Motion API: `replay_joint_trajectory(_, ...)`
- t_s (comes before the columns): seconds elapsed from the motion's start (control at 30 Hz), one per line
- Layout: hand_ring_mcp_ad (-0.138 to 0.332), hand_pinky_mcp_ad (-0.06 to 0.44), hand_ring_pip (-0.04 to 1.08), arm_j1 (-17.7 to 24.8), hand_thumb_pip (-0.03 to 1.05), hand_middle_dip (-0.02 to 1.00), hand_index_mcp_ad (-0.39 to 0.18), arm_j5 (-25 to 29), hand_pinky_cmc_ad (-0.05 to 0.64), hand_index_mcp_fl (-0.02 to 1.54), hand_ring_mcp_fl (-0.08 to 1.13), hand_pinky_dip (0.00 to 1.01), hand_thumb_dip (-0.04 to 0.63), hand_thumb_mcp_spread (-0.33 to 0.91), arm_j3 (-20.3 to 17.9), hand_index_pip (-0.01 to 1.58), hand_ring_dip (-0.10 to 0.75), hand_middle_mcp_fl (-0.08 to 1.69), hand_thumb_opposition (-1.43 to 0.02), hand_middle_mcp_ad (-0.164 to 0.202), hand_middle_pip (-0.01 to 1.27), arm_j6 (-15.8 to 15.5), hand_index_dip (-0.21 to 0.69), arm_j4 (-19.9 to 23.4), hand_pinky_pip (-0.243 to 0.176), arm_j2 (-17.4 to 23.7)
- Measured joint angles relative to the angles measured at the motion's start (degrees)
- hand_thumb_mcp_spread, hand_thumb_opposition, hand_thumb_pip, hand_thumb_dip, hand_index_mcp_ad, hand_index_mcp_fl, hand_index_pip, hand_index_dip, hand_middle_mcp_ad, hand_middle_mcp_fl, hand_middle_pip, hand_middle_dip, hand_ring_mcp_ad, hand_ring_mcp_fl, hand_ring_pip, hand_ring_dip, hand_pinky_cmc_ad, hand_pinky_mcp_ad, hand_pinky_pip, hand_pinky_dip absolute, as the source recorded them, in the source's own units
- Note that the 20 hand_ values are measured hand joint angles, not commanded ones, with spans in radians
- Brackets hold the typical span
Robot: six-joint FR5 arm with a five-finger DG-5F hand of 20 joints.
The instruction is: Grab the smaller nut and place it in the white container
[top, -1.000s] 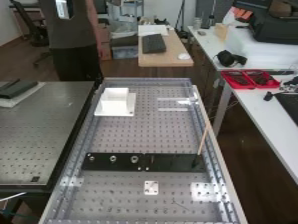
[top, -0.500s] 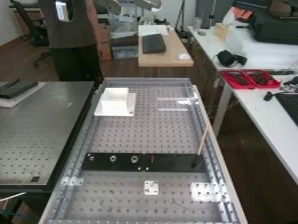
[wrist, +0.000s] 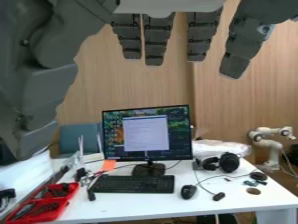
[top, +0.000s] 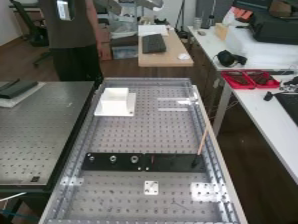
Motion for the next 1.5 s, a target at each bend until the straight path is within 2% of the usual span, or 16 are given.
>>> replay_joint_trajectory(0.1,0.188,0.33,0.08,0.02,0.46,0.22,-0.021,-0.07,0.41,0.01,0.0,0.26,0.049,0.25,0.22,0.07,0.101,0.01,-0.76,0.021,0.14,-0.14,0.312,-0.29,-0.075,-0.13)
replay_joint_trajectory(0.77,0.185,0.33,0.08,-0.18,0.46,0.23,-0.017,0.07,0.408,0.01,0.0,0.26,0.049,0.25,0.39,0.07,0.101,0.0,-0.76,0.017,0.14,-0.11,0.318,-0.71,-0.075,-0.35)
replay_joint_trajectory(0.87,0.183,0.328,0.08,-0.25,0.46,0.23,-0.017,0.03,0.408,0.01,0.0,0.26,0.049,0.25,0.37,0.07,0.101,0.0,-0.76,0.03,0.14,-0.02,0.318,-0.7,-0.075,-0.39)
replay_joint_trajectory(1.5,0.183,0.328,0.09,-0.31,0.46,0.23,-0.017,0.21,0.408,0.01,0.0,0.26,0.047,0.25,-0.46,0.07,0.101,0.0,-0.76,0.031,0.14,0.26,0.318,-0.35,-0.075,-0.17)
